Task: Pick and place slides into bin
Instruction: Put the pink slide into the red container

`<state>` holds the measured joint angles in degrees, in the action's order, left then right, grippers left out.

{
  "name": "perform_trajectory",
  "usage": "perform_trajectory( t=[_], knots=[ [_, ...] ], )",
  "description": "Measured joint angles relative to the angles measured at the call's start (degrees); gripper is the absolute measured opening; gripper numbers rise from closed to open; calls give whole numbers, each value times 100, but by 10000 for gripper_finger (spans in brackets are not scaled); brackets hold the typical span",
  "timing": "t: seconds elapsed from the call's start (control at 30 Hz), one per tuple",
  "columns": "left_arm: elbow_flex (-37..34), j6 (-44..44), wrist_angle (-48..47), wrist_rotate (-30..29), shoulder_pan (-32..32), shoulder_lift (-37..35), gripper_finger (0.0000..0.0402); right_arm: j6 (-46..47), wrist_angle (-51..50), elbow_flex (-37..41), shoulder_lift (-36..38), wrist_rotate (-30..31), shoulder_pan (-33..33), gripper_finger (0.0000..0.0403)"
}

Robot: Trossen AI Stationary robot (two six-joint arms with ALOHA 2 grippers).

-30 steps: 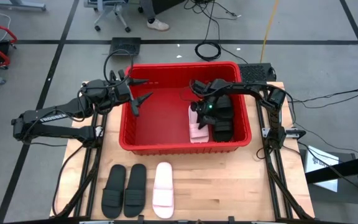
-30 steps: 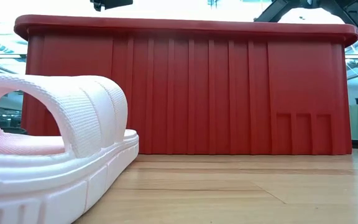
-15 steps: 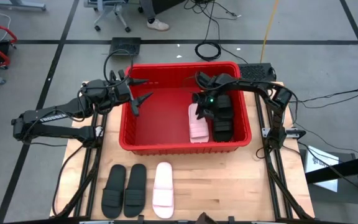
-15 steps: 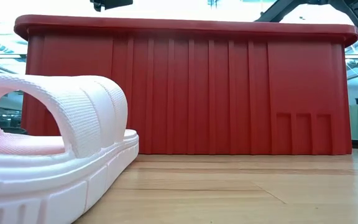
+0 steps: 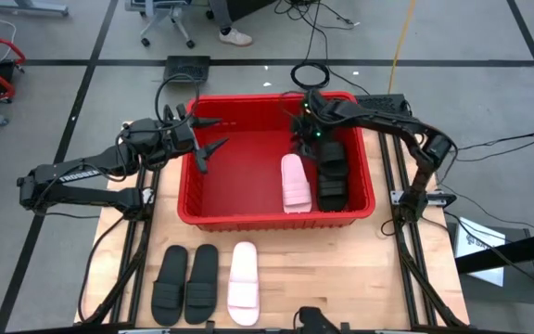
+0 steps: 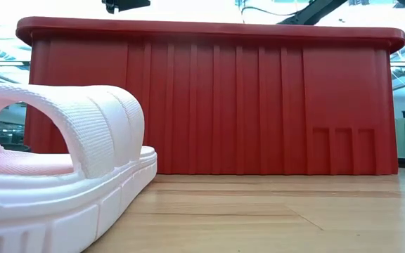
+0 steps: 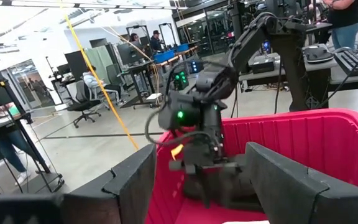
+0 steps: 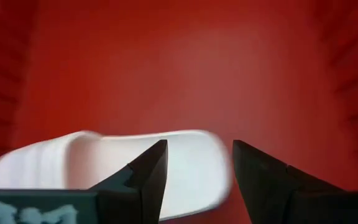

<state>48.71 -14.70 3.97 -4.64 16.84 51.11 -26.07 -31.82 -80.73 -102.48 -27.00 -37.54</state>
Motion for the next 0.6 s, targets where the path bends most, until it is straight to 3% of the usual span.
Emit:
perform_trajectory(
  t=[0.13,0.47,0.6],
  knots=[
    [0,-4,0,-31,0,0,253,57,463,0,220,330,4,169],
    [0,35,-140,-153,-70,-30,253,554,1152,0,670,299,18,169],
    [-2,50,-179,-153,-244,-153,253,1202,1292,0,853,297,97,169]
  ],
)
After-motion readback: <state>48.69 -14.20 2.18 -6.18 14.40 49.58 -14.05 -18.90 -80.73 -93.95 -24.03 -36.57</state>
